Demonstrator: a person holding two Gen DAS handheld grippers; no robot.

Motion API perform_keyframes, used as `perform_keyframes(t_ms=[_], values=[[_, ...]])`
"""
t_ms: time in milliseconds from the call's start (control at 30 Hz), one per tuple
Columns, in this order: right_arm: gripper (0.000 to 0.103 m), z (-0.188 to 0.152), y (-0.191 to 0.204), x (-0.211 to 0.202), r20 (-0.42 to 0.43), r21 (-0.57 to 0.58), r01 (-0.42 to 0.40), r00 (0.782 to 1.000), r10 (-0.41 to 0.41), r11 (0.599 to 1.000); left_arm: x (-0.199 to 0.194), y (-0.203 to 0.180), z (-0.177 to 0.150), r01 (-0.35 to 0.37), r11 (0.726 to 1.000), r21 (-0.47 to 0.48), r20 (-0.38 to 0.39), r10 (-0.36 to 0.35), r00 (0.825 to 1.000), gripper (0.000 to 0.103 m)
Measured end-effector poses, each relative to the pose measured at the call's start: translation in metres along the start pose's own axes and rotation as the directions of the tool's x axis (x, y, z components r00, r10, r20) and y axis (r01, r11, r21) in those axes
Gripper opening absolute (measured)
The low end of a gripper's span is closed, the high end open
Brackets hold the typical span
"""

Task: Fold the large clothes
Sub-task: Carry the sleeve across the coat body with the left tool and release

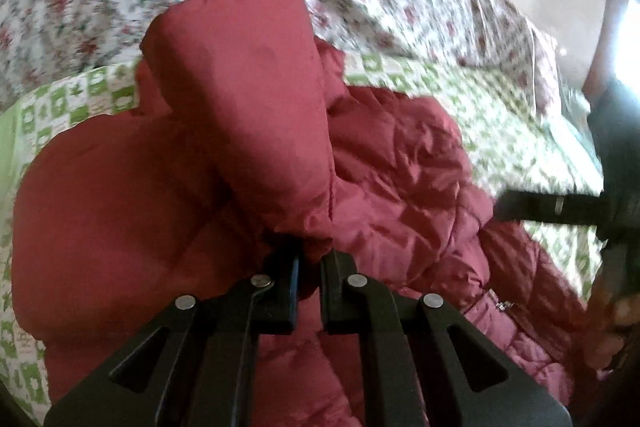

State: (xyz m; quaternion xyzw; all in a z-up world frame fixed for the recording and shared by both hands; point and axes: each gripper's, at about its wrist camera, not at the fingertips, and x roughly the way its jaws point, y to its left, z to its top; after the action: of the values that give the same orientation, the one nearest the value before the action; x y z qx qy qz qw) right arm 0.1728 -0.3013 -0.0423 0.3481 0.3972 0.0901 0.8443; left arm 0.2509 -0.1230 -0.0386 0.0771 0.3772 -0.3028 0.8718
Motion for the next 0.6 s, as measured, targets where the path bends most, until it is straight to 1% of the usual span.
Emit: perform_keyframes(t_ms=[33,100,233,400,433,500,600], values=[[0.071,0.002,-0.003,0.001,0.002,0.013,-0.005,1.0,0.005,1.0,0.005,-0.007,-0.002,-0.007,1.0,0.02,-0.012,0.008,1.0,0.005],[0.072,0.006,-0.009,0.002,0.006,0.035,-0.016,1.0,0.015,0.999,0.011,-0.011,-0.005,-0.006,0.999,0.031,-0.027,0.007,1.0,0.006],[0.074,0.015,-0.021,0.005,0.016,0.088,-0.053,0.999,0.052,0.995,0.018,-0.016,-0.009,0.019,0.999,0.041,-0.052,-0.016,0.999,0.009],[0.079,0.025,-0.032,0.012,0.035,0.152,-0.139,0.99,0.135,0.979,0.019,-0.014,-0.01,0.044,0.999,0.033,-0.068,-0.041,0.997,0.009],[0.08,0.027,-0.033,0.014,0.041,0.166,-0.162,0.987,0.157,0.973,0.019,-0.015,-0.01,0.052,0.998,0.033,-0.068,-0.049,0.996,0.011],[0.081,0.03,-0.032,0.016,0.05,0.175,-0.191,0.981,0.185,0.966,0.019,-0.017,-0.009,0.066,0.997,0.038,-0.072,-0.063,0.995,0.017],[0.085,0.033,-0.027,0.019,0.054,0.172,-0.225,0.974,0.219,0.959,0.02,-0.026,-0.013,0.057,0.996,0.066,-0.074,-0.053,0.996,0.02]])
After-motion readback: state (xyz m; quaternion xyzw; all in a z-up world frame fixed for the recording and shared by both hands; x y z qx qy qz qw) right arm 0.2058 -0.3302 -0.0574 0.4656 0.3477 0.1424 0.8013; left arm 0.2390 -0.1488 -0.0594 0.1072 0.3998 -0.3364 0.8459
